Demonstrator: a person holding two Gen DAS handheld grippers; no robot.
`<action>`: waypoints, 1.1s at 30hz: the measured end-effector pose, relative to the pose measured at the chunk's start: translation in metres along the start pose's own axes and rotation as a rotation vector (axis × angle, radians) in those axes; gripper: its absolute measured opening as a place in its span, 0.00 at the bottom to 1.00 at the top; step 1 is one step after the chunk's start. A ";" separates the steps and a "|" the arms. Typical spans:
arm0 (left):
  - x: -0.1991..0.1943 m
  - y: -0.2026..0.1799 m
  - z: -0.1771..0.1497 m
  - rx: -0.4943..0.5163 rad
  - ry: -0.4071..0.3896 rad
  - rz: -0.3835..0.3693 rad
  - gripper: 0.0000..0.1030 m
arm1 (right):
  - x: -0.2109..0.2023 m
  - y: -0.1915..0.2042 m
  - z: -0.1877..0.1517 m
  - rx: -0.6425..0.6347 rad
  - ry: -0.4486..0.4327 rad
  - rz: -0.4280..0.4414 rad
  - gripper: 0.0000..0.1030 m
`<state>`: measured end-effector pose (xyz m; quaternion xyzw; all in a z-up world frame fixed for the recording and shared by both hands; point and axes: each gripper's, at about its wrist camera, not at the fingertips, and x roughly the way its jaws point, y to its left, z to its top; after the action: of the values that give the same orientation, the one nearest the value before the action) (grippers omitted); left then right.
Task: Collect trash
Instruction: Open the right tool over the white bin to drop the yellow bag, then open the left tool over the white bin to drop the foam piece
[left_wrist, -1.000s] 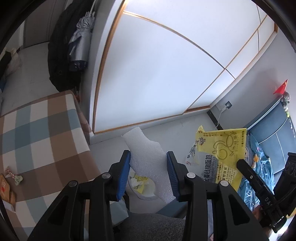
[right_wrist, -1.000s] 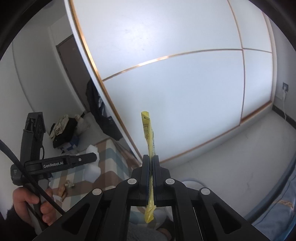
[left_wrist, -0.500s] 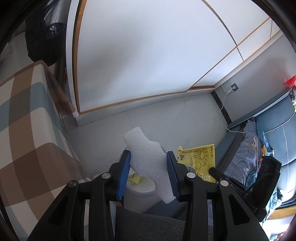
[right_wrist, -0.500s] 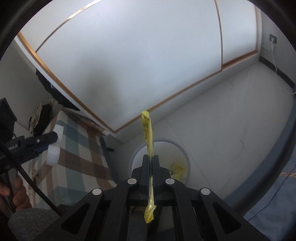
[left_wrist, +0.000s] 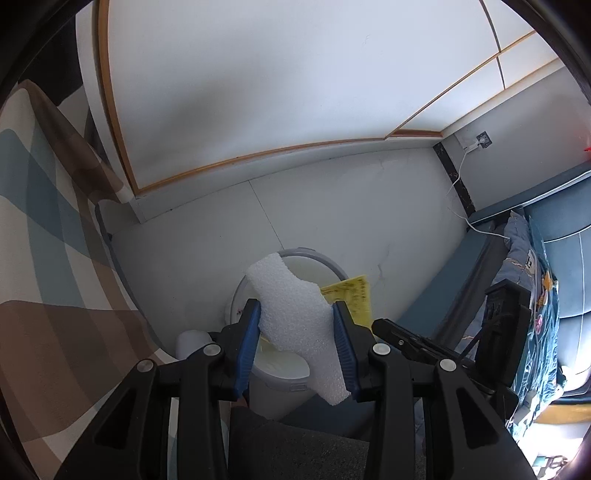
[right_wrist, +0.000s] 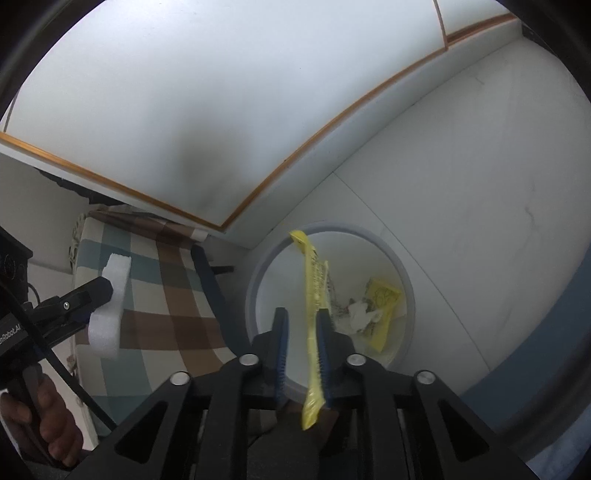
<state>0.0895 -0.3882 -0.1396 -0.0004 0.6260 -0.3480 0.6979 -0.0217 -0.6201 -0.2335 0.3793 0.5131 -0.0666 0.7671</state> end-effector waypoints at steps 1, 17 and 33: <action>0.003 0.000 0.001 -0.002 0.009 -0.001 0.33 | 0.003 -0.002 0.001 0.009 0.003 0.013 0.38; 0.058 -0.020 0.012 0.033 0.163 0.073 0.33 | -0.001 -0.043 0.007 0.138 -0.013 0.011 0.68; 0.075 -0.040 0.010 0.069 0.244 0.100 0.53 | -0.020 -0.064 0.005 0.232 -0.061 0.011 0.76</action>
<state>0.0769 -0.4597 -0.1854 0.0972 0.6929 -0.3317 0.6327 -0.0588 -0.6739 -0.2483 0.4664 0.4762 -0.1327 0.7336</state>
